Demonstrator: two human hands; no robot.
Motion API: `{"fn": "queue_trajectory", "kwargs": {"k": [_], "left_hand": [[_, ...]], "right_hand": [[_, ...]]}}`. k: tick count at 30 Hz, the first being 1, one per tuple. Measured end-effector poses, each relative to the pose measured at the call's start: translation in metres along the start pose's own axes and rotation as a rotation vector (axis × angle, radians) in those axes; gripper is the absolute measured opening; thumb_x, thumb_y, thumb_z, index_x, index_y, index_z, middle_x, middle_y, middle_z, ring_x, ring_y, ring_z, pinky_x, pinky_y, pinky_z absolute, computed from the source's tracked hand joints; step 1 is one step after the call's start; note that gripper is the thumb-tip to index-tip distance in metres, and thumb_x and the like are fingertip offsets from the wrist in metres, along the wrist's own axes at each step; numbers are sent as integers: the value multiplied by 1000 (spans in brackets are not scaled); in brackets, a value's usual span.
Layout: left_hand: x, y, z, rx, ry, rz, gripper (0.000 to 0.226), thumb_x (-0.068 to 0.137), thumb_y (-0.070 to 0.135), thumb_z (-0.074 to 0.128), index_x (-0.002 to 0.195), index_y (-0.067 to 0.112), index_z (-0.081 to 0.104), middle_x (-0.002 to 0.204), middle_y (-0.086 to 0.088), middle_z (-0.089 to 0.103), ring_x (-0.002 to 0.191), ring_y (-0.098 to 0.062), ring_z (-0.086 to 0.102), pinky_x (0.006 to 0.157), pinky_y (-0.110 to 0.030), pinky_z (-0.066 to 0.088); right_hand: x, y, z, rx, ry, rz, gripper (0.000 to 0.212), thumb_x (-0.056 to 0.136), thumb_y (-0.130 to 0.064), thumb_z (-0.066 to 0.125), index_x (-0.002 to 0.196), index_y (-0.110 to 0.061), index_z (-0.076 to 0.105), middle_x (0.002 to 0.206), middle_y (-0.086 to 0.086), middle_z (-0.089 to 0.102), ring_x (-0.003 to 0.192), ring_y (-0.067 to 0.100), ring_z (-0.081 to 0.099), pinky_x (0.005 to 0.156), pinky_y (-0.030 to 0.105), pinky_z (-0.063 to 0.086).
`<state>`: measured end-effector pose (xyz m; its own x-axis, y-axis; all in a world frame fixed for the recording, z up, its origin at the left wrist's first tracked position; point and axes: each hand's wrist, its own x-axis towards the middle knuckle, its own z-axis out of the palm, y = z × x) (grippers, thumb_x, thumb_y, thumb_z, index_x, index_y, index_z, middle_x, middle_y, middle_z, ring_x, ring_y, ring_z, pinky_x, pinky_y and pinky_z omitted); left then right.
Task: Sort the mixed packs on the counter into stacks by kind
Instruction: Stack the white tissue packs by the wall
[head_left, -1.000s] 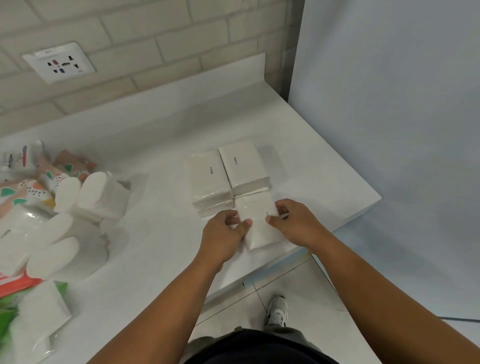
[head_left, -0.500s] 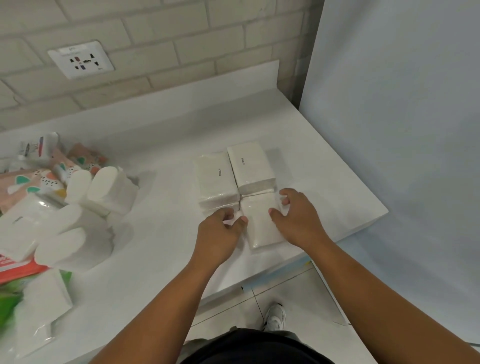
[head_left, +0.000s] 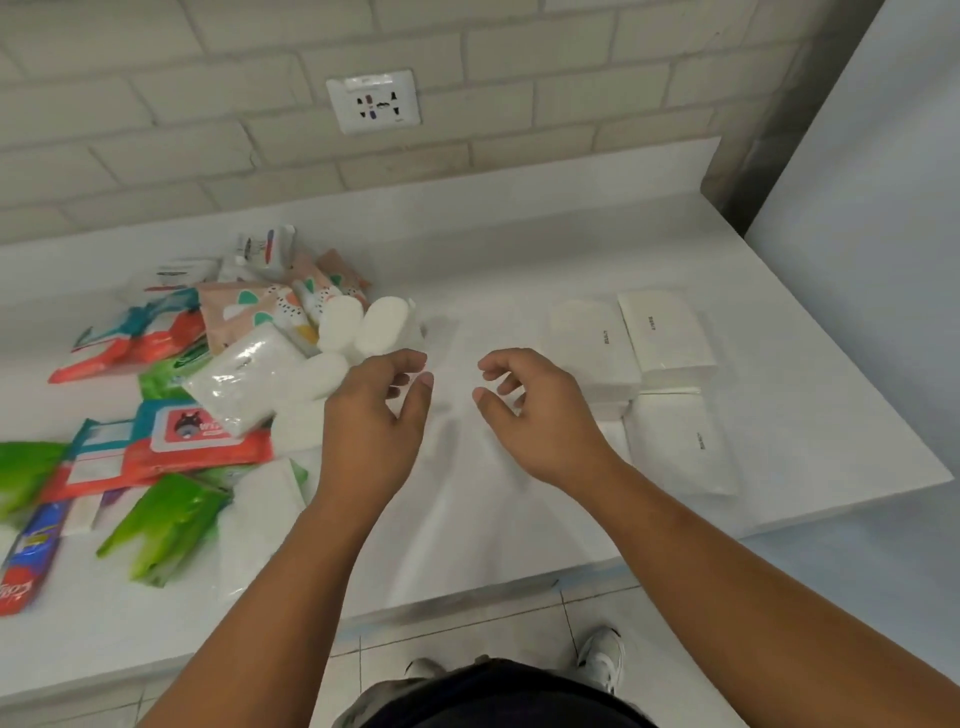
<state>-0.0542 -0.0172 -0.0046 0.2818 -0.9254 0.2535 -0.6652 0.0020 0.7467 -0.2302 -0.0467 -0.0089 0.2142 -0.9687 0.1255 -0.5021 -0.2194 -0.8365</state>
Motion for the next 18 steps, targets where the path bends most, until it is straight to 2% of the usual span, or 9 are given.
{"fn": "queue_trajectory", "kwargs": {"k": [4, 7, 11, 16, 18], "left_hand": [[11, -44, -47, 141, 86, 4, 23, 95, 23, 68, 118, 22, 69, 117, 7, 65, 108, -21, 61, 92, -42, 54], [23, -79, -75, 229, 162, -88, 23, 93, 22, 70, 116, 21, 71, 120, -1, 68, 111, -25, 61, 95, -49, 53], [36, -120, -103, 269, 187, -245, 31, 91, 28, 73, 121, 21, 69, 130, -4, 65, 120, -26, 57, 104, -49, 49], [52, -162, -122, 293, 120, -289, 50, 85, 34, 78, 130, 20, 61, 141, -5, 54, 131, -26, 45, 105, -37, 39], [61, -174, -127, 297, 80, -297, 60, 81, 36, 81, 134, 18, 59, 141, -8, 53, 132, -28, 45, 107, -40, 39]], "right_hand": [[15, -28, 53, -17, -129, -63, 29, 92, -31, 65, 120, -23, 62, 118, -11, 62, 101, 7, 58, 89, 23, 48], [30, -50, 89, -51, -186, -114, 31, 92, -29, 65, 122, -20, 62, 123, -6, 62, 107, 9, 57, 89, 18, 42], [58, -78, 131, -136, -210, -203, 34, 91, -28, 66, 123, -16, 62, 128, 1, 60, 113, 17, 56, 92, 24, 43], [107, -104, 170, -293, -244, -266, 42, 91, -28, 66, 130, -14, 58, 136, 6, 54, 120, 24, 53, 97, 33, 43], [123, -111, 182, -357, -304, -242, 53, 91, -30, 67, 138, -14, 50, 142, 8, 49, 125, 27, 50, 101, 35, 42]]}}
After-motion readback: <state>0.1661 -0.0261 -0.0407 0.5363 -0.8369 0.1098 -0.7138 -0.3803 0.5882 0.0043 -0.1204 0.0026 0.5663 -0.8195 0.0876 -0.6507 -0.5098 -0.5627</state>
